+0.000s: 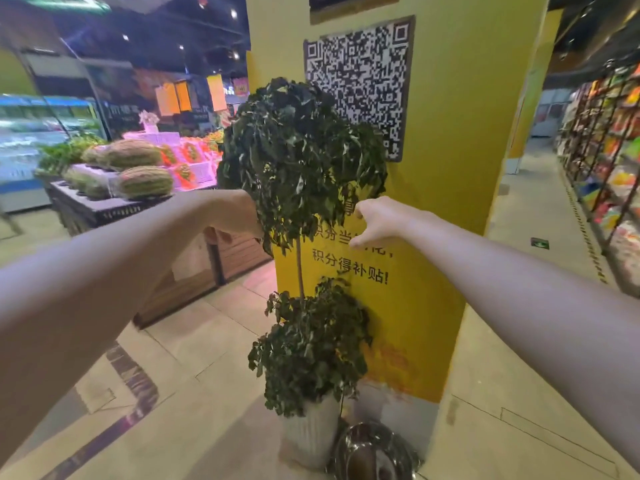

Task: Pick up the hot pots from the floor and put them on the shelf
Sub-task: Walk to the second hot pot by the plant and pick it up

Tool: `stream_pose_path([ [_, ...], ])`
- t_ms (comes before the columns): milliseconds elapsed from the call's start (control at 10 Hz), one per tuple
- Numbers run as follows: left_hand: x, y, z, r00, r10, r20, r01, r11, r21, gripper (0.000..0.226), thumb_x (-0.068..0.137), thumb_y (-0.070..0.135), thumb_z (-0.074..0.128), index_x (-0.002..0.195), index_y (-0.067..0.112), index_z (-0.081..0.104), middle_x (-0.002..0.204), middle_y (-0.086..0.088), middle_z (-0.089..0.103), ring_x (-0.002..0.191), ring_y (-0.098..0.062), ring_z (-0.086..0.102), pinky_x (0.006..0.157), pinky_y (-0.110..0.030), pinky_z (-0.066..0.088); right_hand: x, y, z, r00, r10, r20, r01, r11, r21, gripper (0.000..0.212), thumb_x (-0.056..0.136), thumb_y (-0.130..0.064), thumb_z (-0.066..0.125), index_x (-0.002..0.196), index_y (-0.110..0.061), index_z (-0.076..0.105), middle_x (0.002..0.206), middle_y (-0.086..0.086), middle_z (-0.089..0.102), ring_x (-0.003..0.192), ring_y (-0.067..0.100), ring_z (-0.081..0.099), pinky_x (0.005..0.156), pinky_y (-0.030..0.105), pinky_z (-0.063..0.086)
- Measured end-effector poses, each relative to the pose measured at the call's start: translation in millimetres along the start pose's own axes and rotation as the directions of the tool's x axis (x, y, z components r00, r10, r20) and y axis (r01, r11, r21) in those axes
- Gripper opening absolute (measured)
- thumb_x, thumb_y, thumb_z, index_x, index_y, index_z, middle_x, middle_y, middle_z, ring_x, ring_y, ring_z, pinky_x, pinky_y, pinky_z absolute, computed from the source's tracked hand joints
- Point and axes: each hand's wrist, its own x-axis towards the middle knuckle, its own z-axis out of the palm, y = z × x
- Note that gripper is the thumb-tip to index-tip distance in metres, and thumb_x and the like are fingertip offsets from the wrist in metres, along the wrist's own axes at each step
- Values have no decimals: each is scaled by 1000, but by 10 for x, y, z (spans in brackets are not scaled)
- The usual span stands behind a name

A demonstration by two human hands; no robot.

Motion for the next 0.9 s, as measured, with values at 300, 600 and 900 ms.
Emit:
stream_pose_path([
  [300,1388,858,36,974,207,96,-201,977,-66,35,92,36,66,119,12,64,96,-11,69,76,-23,74,55,-33,63,837,966,115,990,140,10,-140,989,-56,71,78,-55,74,127,-9,54,120,10,62,104,26,61,84,41,56],
  [600,2618,1765,184,878,446,174,-438,895,-83,48,89,42,69,125,12,61,101,-6,65,77,-24,72,52,-31,61,833,1815,169,888,457,44,-449,885,-126,84,78,-63,70,138,-10,47,136,14,55,120,32,53,96,43,49],
  [900,2981,2063,451,776,559,291,-575,818,-36,74,88,50,67,147,14,43,136,-19,57,97,-35,68,80,-47,61,374,1864,262,727,685,34,-678,726,-116,79,79,-56,74,134,-5,49,130,15,59,109,30,57,89,41,50],
])
